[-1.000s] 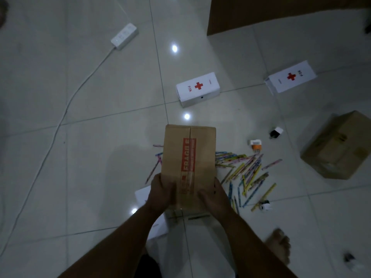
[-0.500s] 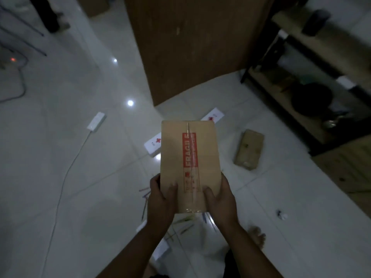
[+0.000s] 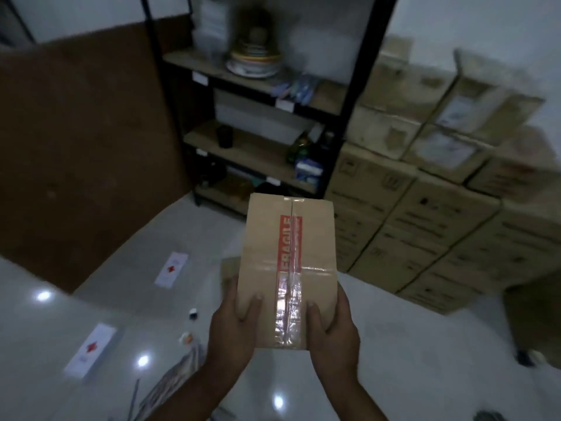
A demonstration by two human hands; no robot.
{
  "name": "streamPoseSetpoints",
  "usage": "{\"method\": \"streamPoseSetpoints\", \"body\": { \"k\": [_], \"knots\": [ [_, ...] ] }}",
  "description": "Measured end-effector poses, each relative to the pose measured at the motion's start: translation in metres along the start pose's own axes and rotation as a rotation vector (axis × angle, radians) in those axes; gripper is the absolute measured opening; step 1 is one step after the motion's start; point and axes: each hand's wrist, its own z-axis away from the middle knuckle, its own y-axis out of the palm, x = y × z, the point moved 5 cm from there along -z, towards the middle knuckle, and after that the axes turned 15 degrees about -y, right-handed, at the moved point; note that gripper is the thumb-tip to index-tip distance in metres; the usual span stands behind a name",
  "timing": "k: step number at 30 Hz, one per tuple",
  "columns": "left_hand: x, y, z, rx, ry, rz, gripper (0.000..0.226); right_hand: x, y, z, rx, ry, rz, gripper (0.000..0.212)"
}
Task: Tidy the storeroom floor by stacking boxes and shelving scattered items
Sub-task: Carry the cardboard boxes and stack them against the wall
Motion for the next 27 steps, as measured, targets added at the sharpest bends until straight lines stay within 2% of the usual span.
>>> {"method": "streamPoseSetpoints", "body": {
  "k": [6,8,13,19,25,27],
  "knots": [
    [-0.111,0.151,0.008,0.221,0.131,0.010,0.041,-0.033,-0.137,-0.088,-0.174,0.028,0.109,0.075],
    [-0.144,0.194,0.011,0.265,0.171,-0.003,0.043,-0.041,-0.177,-0.113,-0.237,0.012,0.123,0.072],
    [-0.205,0.265,0.030,0.371,0.300,-0.055,0.075,-0.058,-0.245,-0.145,-0.345,0.008,0.137,0.064],
    [-0.237,0.337,0.041,0.517,0.414,-0.088,0.055,-0.086,-0.299,-0.162,-0.483,0.076,0.235,0.065],
    [-0.288,0.448,0.039,0.666,0.511,-0.143,0.054,-0.124,-0.363,-0.206,-0.637,0.181,0.267,0.065],
    [-0.309,0.490,0.033,0.716,0.529,-0.136,0.053,-0.136,-0.383,-0.234,-0.695,0.166,0.282,0.066]
  ]
}}
